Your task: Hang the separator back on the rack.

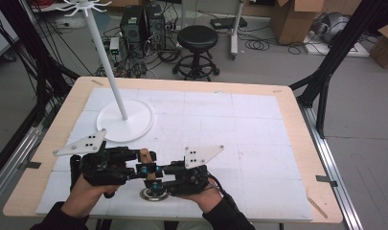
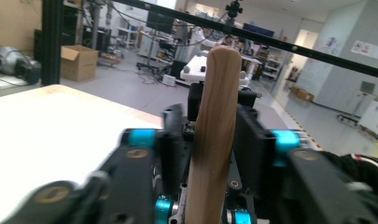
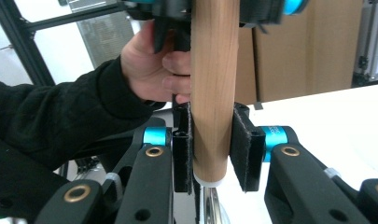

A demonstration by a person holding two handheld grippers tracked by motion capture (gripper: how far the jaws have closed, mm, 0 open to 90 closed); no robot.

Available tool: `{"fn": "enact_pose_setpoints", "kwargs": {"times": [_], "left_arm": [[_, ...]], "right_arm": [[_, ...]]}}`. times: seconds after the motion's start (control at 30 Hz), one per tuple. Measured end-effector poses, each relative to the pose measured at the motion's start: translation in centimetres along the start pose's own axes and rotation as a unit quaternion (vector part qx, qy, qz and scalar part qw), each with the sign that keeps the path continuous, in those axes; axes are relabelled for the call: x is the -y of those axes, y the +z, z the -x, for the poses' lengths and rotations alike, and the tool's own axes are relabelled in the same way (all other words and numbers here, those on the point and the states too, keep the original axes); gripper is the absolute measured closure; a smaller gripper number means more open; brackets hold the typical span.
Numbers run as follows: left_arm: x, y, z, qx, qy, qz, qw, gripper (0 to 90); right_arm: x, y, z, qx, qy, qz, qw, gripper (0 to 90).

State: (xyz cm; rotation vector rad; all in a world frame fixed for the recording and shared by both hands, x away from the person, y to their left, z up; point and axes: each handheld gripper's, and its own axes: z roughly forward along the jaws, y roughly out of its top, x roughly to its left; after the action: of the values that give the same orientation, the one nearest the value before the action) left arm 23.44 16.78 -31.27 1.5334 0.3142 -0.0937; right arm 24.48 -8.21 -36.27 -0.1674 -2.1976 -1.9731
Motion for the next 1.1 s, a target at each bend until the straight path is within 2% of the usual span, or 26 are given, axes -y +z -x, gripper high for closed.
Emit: {"fn": "enact_pose_setpoints", "kwargs": {"times": [0.07,0.13,0.43,0.53,0.57,0.7,0.73,0.77,0.8,0.83,0.93,1.03,1.1], "left_arm": [[0.0,0.0,0.0,-0.001,0.002,0.000,1.0000,68.8],[0.0,0.0,-0.1,-0.004,-0.003,0.000,1.0000,64.4],[0.1,0.3,-0.1,-0.002,-0.003,-0.006,1.0000,64.1],[0.2,0.3,0.0,0.005,-0.001,-0.010,0.9999,68.5],[0.2,0.3,0.1,0.001,0.004,-0.009,0.9999,72.1],[0.1,0.2,0.1,-0.013,0.009,-0.011,0.9998,72.9],[0.1,0.2,0.1,-0.016,0.009,-0.010,0.9998,73.0],[0.0,0.1,0.0,-0.020,0.009,-0.008,0.9997,73.1],[-0.1,0.0,0.0,-0.024,0.010,-0.005,0.9996,73.1],[-0.2,-0.1,-0.1,-0.031,0.012,-0.002,0.9994,73.1],[-1.0,-0.6,-0.6,-0.050,0.017,-0.001,0.9986,73.1],[-1.9,-1.1,-1.5,-0.075,0.021,0.004,0.9969,73.1],[-2.6,-1.4,-2.1,-0.090,0.023,0.008,0.9957,73.1]], "right_arm": [[0.0,0.0,0.0,-0.002,-0.001,0.002,1.0000,72.3],[0.0,0.0,0.0,-0.004,0.000,0.005,1.0000,72.3],[0.0,-0.2,0.1,-0.010,0.002,0.011,0.9999,72.4],[0.0,-0.2,0.1,-0.008,0.004,0.010,0.9999,72.4],[0.0,-0.2,0.1,-0.006,0.006,0.008,0.9999,72.4],[0.1,-0.2,0.2,-0.006,0.008,0.010,0.9999,71.8],[0.1,-0.2,0.2,-0.001,0.011,0.010,0.9999,70.2],[0.1,-0.1,0.3,0.003,0.013,0.011,0.9998,59.9],[0.1,-0.1,0.4,0.015,0.023,0.009,0.9996,48.7],[0.1,-0.1,0.4,0.028,0.029,0.000,0.9992,43.9],[0.1,-0.8,0.4,0.065,0.011,-0.022,0.9976,34.1],[0.2,-2.3,0.3,0.124,0.014,-0.027,0.9919,21.1],[0.2,-3.7,0.1,0.162,0.009,-0.027,0.9864,19.1]]}}
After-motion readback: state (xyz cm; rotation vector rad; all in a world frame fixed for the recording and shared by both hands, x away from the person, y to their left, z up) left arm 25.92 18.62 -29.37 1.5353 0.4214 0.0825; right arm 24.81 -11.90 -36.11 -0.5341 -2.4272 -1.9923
